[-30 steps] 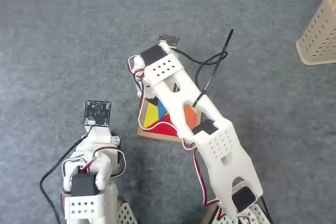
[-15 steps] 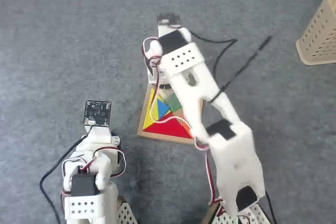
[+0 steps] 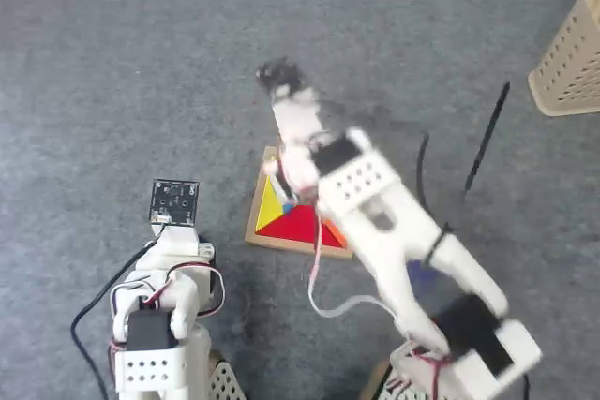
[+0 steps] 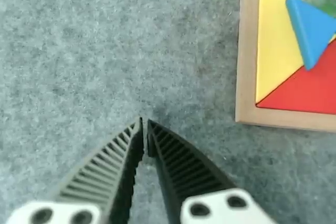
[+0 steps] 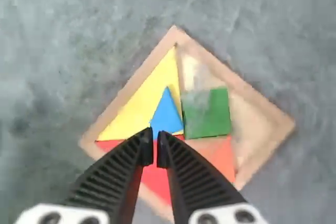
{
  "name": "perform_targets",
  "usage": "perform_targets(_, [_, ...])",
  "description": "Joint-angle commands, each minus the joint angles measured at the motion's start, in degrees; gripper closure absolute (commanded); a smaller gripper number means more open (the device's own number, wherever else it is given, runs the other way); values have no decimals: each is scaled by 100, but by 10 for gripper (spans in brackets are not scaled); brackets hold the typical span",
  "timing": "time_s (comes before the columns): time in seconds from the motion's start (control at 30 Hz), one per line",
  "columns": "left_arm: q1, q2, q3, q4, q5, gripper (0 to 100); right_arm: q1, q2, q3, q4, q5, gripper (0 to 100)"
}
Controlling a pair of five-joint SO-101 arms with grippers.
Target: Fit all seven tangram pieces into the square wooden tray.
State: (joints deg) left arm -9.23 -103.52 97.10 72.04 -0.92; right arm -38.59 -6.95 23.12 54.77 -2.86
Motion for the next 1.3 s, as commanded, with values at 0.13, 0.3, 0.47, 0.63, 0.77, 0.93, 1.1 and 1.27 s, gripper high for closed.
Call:
perform_targets(0.13, [26,-105,-57,35,-18,983,-22,-602,993,-1341,879,991])
perform_targets(0.3, [26,-105,-57,35,-18,983,-31,110,290,-734,941,936])
perform_targets(0.47, [26,-105,-57,35,-18,983,-48,470,158,-716,932,927])
perform_targets(0.63, [26,-105,-57,35,-18,983,-13,488,158,-716,932,932])
perform_targets(0.77, [26,-105,-57,35,-18,983,-31,497,158,-716,932,932])
perform_targets(0.93, [26,-105,-57,35,-18,983,-22,505,167,-752,932,932])
perform_targets(1.1, [26,-105,-57,35,-18,983,-22,505,167,-769,932,932])
perform_targets(1.27, [26,-105,-57,35,-18,983,-40,505,167,-1138,967,930])
